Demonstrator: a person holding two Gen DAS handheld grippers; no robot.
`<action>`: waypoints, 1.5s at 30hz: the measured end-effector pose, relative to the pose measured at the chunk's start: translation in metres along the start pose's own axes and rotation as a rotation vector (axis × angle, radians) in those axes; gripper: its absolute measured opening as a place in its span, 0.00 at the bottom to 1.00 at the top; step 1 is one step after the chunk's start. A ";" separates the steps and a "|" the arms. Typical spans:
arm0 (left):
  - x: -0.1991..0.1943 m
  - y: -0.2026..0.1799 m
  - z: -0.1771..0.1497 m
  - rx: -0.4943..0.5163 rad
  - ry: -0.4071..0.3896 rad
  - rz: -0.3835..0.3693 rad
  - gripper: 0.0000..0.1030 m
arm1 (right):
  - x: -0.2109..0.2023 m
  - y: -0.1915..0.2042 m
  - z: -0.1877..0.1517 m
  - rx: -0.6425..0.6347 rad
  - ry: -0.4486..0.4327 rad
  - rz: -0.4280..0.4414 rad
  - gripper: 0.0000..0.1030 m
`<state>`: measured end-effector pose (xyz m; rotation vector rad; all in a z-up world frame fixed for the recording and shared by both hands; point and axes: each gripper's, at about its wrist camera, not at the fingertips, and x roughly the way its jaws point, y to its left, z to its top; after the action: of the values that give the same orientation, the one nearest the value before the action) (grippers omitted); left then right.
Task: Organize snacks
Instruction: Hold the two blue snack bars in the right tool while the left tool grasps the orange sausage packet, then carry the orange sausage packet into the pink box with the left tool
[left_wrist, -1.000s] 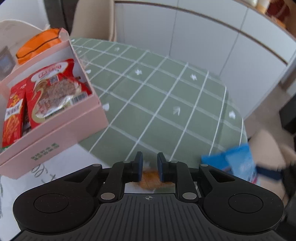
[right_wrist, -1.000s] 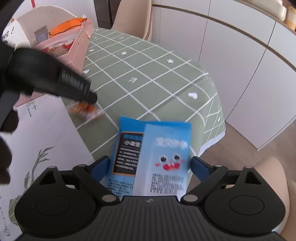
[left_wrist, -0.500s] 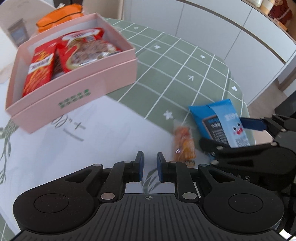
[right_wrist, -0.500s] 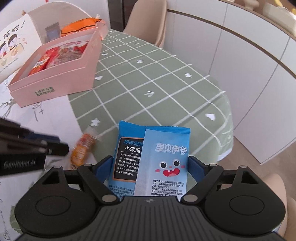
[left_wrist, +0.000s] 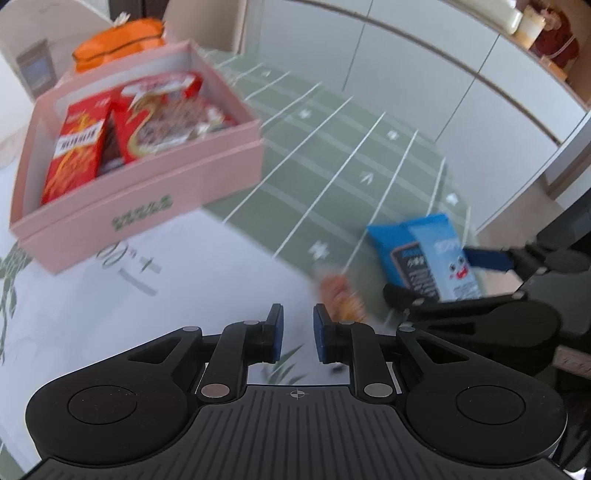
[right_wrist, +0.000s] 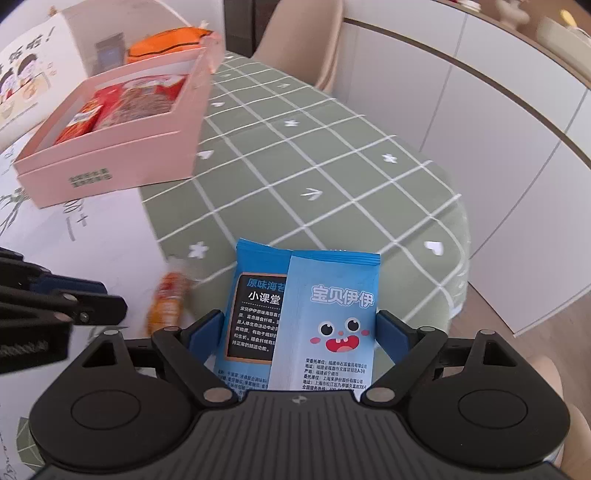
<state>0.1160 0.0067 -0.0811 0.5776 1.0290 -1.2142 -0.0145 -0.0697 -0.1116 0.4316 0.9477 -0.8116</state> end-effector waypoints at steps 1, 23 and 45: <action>0.000 -0.004 0.003 0.004 -0.008 -0.009 0.20 | 0.000 -0.005 0.000 0.007 0.000 -0.001 0.85; 0.021 -0.019 0.004 0.055 0.035 0.126 0.30 | -0.004 -0.009 -0.005 -0.045 -0.016 0.052 0.82; -0.034 0.066 -0.062 -0.178 0.019 0.203 0.31 | -0.001 0.090 0.005 -0.208 -0.005 0.191 0.97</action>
<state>0.1573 0.0940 -0.0894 0.5412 1.0555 -0.9305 0.0575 -0.0156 -0.1097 0.3332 0.9589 -0.5350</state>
